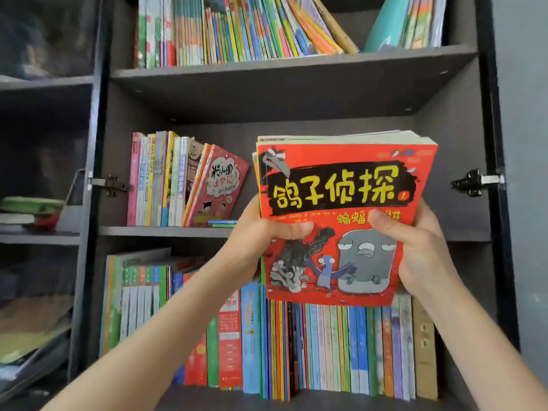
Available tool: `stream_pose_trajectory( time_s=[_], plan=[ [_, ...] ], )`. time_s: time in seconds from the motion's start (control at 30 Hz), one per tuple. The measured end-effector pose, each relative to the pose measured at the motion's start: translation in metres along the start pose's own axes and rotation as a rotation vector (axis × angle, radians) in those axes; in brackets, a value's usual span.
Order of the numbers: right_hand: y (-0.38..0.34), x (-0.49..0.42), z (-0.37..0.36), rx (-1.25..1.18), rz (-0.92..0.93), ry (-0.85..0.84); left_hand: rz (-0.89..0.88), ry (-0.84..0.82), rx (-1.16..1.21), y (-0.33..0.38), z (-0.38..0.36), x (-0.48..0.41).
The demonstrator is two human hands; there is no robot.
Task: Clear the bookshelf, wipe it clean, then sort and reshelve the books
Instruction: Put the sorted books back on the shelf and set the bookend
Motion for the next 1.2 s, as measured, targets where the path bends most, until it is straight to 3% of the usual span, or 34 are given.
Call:
stream_pose_trajectory(
  time_s=[0.33, 0.57, 0.9, 0.97, 1.1, 1.2],
  plan=[
    [0.007, -0.149, 0.026, 0.052, 0.091, 0.027, -0.144, 0.020, -0.052, 0.031, -0.013, -0.147],
    [0.067, -0.191, 0.044, 0.065, -0.036, 0.087, -0.053, -0.049, -0.047, -0.009, -0.017, -0.208],
    [0.119, -0.209, 0.049, 0.115, -0.301, -0.069, 0.105, -0.048, 0.175, -0.070, -0.035, -0.242],
    [0.122, -0.212, 0.051, 0.110, -0.324, -0.043, 0.135, -0.148, 0.067, -0.065, -0.030, -0.235],
    [0.124, -0.219, 0.059, 0.110, -0.343, -0.015, 0.077, -0.301, -0.472, -0.048, 0.031, -0.211],
    [0.129, -0.224, 0.068, 0.134, -0.360, 0.016, 0.149, -0.398, -0.870, -0.063, 0.087, -0.184]
  ],
)
Point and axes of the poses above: each hand's wrist, its own x-axis away from the middle knuckle, its own z-axis out of the back of the hand, y = z × x, the point moved 9 cm from there along -x, towards the middle knuckle, and after that the axes turned 7 degrees about x, right-handed, at the moved point
